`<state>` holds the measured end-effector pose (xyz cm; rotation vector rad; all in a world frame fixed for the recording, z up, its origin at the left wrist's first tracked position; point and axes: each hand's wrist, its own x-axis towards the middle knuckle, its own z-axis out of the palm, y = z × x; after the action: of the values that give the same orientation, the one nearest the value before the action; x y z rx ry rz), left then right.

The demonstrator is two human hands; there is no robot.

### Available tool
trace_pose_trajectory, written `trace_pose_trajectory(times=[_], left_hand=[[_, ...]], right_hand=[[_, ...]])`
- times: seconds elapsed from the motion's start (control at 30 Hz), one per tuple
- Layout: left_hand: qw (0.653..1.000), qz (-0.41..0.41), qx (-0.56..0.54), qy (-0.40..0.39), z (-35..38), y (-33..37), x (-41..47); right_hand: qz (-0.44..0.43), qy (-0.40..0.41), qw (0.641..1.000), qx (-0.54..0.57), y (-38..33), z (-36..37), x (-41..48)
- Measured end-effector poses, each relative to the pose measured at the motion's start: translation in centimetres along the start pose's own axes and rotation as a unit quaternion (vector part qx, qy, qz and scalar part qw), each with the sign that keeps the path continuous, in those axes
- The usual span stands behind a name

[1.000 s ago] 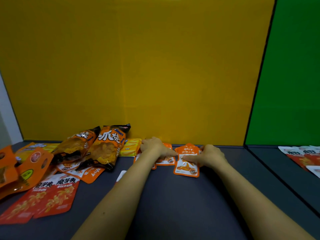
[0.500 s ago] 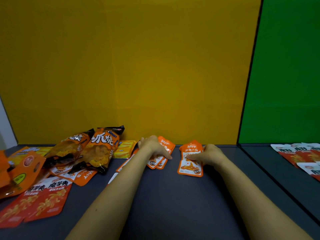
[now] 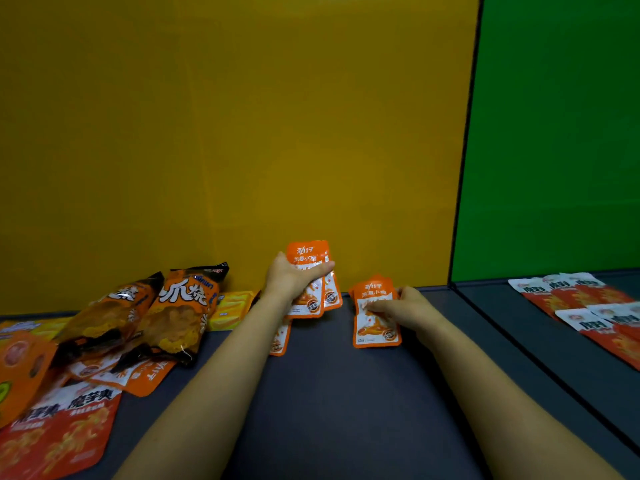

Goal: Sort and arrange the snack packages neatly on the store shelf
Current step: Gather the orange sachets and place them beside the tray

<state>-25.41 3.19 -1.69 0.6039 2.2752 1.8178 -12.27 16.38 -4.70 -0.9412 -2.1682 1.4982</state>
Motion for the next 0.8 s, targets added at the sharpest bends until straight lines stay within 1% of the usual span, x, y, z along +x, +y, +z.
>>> trace_pose_trajectory(times=[0.07, 0.2, 0.27, 0.4, 0.47, 0.57, 0.67, 0.8], left_hand=[[0.995, -0.046, -0.076, -0.045, 0.1, -0.2, -0.4], [0.978, -0.114, -0.118, -0.129, 0.3, 0.1, -0.8], [0.97, -0.124, -0.129, -0.167, 0.6, 0.7, -1.2], [0.961, -0.108, -0.138, -0.212, 2.0, 2.1, -2.8], [0.961, -0.098, -0.136, -0.22, 3.1, 3.0, -3.9], [0.966, -0.069, -0.121, -0.216, 5.3, 4.2, -6.0], [0.967, -0.05, -0.114, -0.222, 8.7, 5.2, -8.4], [0.961, -0.051, -0.118, -0.245, 14.9, 6.7, -12.4]], right_hand=[[0.003, 0.006, 0.999, 0.049, -0.2, -0.6, -0.5], [0.006, 0.026, 0.992, 0.121, 0.0, -2.0, -2.0], [0.003, 0.033, 0.989, 0.146, 0.4, -2.8, -3.1], [-0.015, 0.043, 0.984, 0.171, 1.3, -5.3, -5.7], [-0.023, 0.049, 0.983, 0.175, 1.9, -6.9, -7.0], [-0.036, 0.082, 0.979, 0.185, 3.1, -9.8, -9.1], [-0.045, 0.112, 0.97, 0.211, 4.6, -13.5, -11.2], [-0.049, 0.154, 0.962, 0.221, 7.6, -20.0, -13.9]])
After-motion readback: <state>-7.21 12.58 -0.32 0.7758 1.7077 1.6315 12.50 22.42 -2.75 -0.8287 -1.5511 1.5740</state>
